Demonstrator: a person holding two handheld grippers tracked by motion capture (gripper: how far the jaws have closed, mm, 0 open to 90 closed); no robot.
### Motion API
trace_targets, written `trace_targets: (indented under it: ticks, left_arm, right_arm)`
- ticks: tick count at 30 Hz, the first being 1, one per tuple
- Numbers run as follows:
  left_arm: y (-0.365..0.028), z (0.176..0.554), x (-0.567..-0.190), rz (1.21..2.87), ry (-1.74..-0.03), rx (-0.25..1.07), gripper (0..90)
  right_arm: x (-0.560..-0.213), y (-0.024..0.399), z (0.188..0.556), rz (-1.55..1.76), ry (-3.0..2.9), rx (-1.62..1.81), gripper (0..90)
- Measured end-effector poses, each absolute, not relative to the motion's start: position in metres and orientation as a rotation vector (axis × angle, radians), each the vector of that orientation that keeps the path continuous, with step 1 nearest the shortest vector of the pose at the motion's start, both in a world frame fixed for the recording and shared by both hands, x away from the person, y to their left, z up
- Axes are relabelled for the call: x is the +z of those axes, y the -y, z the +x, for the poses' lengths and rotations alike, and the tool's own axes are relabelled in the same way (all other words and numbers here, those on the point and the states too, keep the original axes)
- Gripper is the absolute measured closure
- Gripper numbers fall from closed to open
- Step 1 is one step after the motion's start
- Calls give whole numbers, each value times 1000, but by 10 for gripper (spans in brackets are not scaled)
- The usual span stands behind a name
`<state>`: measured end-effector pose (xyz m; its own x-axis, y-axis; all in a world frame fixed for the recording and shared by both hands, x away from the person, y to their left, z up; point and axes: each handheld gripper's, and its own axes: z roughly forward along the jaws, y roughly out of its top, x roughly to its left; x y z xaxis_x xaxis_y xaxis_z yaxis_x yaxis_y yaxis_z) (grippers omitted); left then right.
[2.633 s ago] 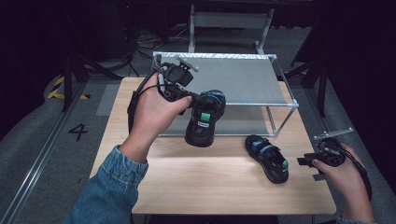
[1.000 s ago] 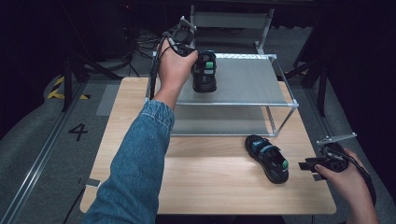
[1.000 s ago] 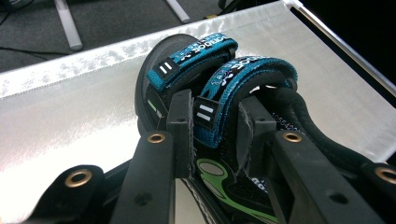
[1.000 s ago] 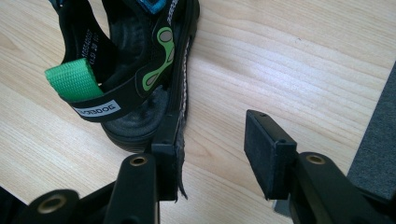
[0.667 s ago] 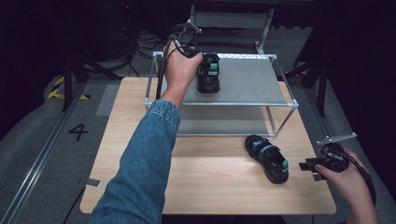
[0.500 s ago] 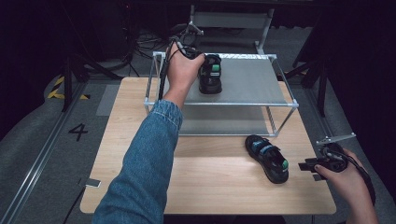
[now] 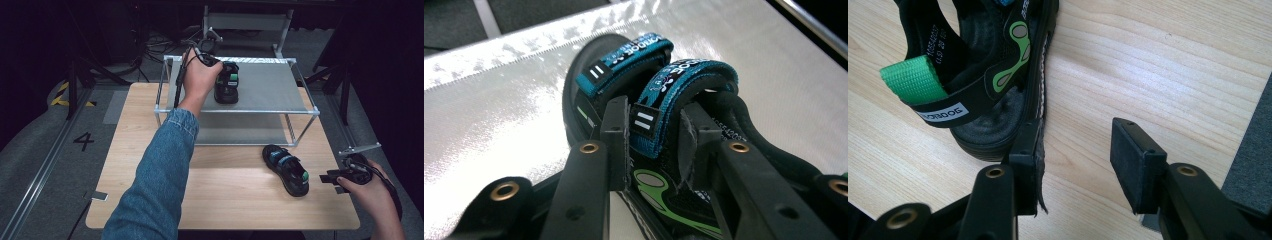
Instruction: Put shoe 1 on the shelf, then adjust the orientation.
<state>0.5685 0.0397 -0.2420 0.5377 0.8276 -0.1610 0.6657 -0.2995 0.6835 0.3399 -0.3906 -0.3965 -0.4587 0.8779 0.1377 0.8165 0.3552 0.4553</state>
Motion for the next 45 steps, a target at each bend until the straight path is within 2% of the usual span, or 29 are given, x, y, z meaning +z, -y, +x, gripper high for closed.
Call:
trace_targets:
  ticks: [4, 12, 24, 30, 34, 37, 38, 45]
  left_arm:
    - [-40, 565, -241, 2040, -1170, 282, 612]
    - [-46, 550, -227, 2053, -1115, 411, 407]
    - [-70, 488, -207, 2177, -1008, 403, 380]
    - [-83, 445, -219, 2257, -900, 338, 334]
    - [-88, 426, -228, 2316, -868, 347, 316]
    - [-93, 411, -239, 2354, -856, 355, 315]
    - [-95, 407, -242, 2343, -860, 353, 326]
    - [-107, 387, -275, 2385, -888, 338, 348]
  right_arm:
    - [-396, 391, 340, 1551, -2479, 715, 576]
    - [-393, 387, 342, 1545, -2479, 718, 571]
    - [-388, 382, 343, 1523, -2497, 713, 562]
    - [-384, 380, 342, 1534, -2506, 733, 556]
    - [-382, 378, 341, 1525, -2509, 767, 540]
    - [-379, 377, 340, 1490, -2488, 796, 554]
    - [-379, 378, 339, 1519, -2475, 823, 589]
    - [-377, 372, 336, 1552, -2506, 856, 552]
